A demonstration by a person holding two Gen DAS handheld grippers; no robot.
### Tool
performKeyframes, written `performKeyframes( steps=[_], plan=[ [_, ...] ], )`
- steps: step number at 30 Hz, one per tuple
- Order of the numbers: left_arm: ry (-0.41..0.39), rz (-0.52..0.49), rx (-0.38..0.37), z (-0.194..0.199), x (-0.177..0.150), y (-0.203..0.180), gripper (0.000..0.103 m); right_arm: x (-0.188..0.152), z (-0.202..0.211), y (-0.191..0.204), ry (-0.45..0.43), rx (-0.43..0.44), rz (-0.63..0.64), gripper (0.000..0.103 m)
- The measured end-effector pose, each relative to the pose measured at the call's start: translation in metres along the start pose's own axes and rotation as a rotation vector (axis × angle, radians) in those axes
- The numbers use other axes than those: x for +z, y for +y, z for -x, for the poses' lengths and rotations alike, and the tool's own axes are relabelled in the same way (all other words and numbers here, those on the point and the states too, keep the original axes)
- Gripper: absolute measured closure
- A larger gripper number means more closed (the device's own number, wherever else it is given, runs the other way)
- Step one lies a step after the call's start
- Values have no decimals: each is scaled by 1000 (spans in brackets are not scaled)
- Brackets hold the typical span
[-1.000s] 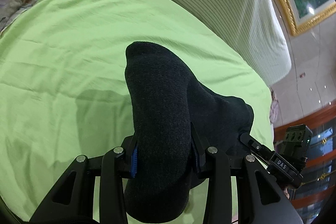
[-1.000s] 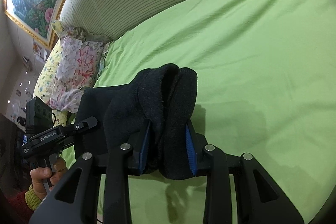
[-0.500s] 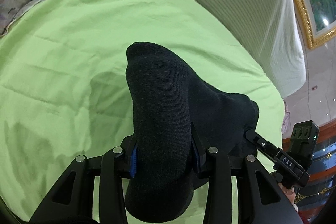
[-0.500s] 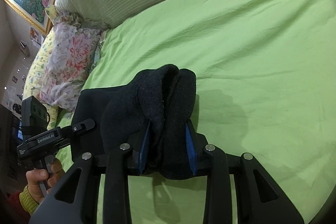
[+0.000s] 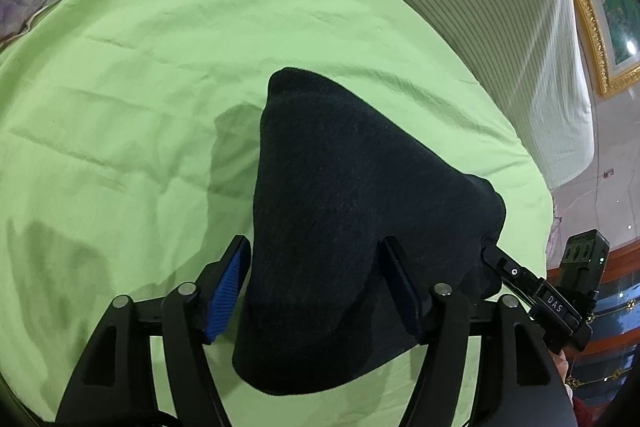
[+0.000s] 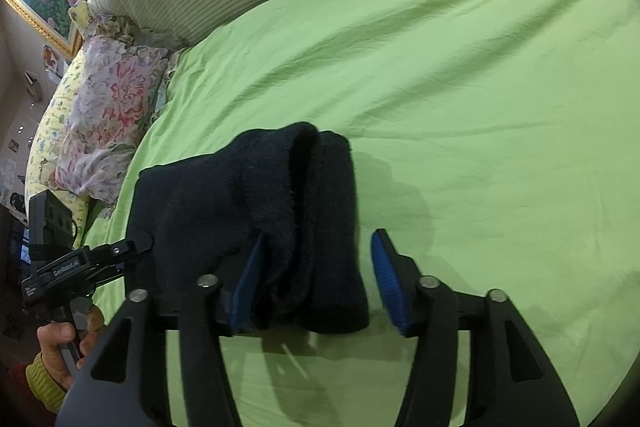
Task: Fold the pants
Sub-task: 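Open both grippers and release the folded pants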
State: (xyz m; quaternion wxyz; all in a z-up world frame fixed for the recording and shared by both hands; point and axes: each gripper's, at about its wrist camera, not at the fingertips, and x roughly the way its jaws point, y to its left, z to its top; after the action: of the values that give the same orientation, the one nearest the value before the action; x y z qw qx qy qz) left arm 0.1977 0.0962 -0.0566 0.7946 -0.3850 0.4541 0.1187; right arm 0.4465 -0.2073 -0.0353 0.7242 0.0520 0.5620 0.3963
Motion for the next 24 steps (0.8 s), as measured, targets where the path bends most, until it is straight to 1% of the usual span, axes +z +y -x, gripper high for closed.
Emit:
performKeyframes(
  steps=[2,6,13,19,24],
  plan=[
    [1,-5,12,2,-3,-1,31,-1,3,-2,-6,-9,-4,40],
    [4,-21,33,4,-5,-7,29,-3,9,-4,-24,-46,13,36],
    [-9,-68,72,11,-14,-16,27,-5,17,-4,-47,-74,36,35],
    [-26,-103,90,20,-18,-20,27,-9,24,4,-58,-64,51,35],
    [-40,-119,102,27,-23,-22,26,-15,28,19,-64,-54,87,35]
  ],
)
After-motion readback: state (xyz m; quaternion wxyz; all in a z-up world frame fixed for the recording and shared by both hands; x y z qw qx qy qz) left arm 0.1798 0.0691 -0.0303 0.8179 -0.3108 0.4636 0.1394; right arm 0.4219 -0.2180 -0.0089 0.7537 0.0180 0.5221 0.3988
